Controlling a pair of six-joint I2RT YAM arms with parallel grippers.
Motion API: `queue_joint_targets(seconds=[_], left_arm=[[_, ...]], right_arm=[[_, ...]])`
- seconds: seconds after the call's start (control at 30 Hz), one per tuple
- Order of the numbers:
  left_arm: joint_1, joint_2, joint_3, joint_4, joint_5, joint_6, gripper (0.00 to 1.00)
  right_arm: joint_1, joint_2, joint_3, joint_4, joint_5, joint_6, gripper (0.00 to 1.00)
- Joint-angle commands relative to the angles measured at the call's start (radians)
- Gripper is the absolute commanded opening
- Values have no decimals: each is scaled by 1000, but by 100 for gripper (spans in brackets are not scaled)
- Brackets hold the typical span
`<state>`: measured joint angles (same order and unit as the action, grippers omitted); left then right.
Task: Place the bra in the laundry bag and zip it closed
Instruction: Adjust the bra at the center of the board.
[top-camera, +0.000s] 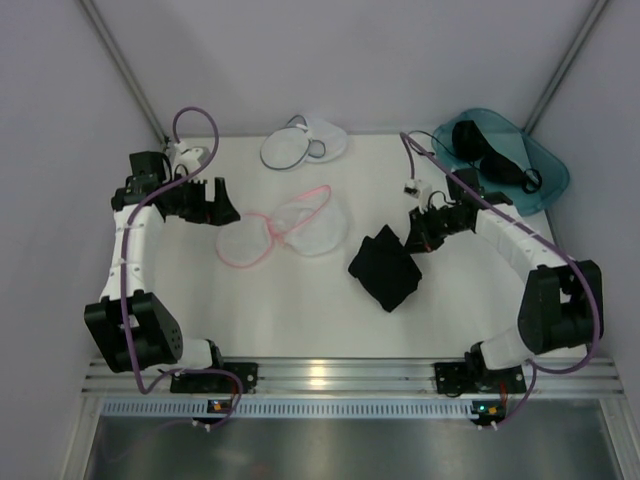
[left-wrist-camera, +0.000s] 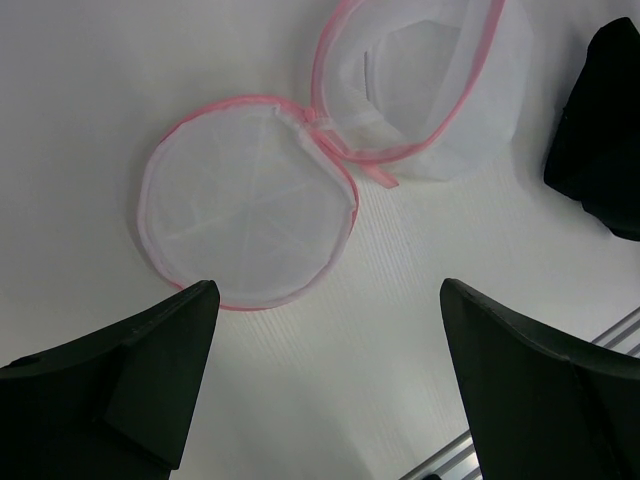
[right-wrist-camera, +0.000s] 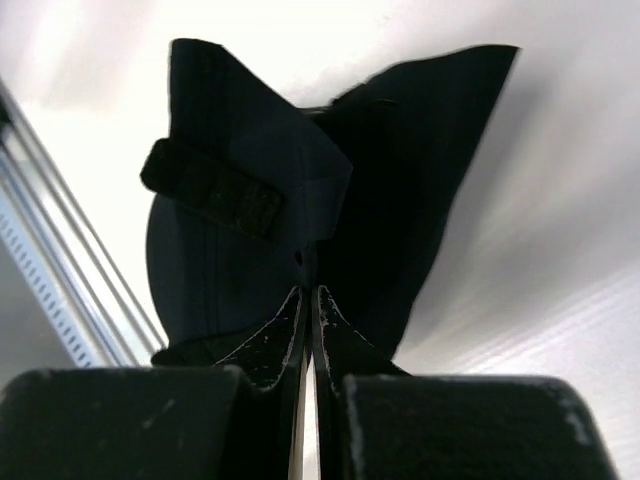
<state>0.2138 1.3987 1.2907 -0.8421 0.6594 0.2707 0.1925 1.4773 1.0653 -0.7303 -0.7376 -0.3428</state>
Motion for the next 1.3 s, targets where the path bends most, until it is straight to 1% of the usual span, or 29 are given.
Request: queue_joint_targets(seconds=[0.0,0.13,0.23,0.27,0.4,0.43,0.53,0.57,0.63,0.77,0.9,0.93,1.0,1.03,1.07,1.2,1.23,1.27], left_arm=[[-13,-1,-2,9,2,18,98],[-22,-1,-1,9,-11,16,98],[-28,-1,1,9,-12,30,98],[-31,0,4,9,-23,38,98],[-44,8,16,8,-49,53,98],[-45,14,19,9,-55,53,98],[-48,23,25,9,-66,51,98],[-48,26,24,9,-72,48,98],[-50,26,21,9,-80,47,98],[-50,25,7,11,-83,55,98],[-50,28,-1,9,-80,55,98],[-51,26,-1,11,-76,55,98],[-51,26,-5,11,-76,55,98],[-51,25,-5,11,-76,53,98],[-51,26,-5,11,-76,51,98],[-54,28,-10,9,-80,44,98],[-53,25,-11,11,-83,42,98],[-54,23,-17,11,-84,44,98]], right_arm=[[-16,26,5,25,98,-64,2],[-15,54,25,58,174,-71,7],[-15,84,47,58,194,-81,9],[-16,93,53,58,195,-79,12],[-13,106,65,80,216,-75,13],[-13,106,65,88,245,-67,12],[-15,104,67,112,296,-71,6],[-15,98,62,117,309,-70,0],[-15,92,65,120,345,-59,0],[-14,68,65,111,350,-58,0],[-4,67,96,45,272,-59,1],[-2,77,105,23,220,-61,2],[5,87,130,-21,182,-48,10],[8,97,128,-20,188,-23,20],[13,98,127,-11,201,-10,23],[9,94,105,101,343,31,25],[4,97,105,107,378,44,28],[1,98,114,115,403,51,28]])
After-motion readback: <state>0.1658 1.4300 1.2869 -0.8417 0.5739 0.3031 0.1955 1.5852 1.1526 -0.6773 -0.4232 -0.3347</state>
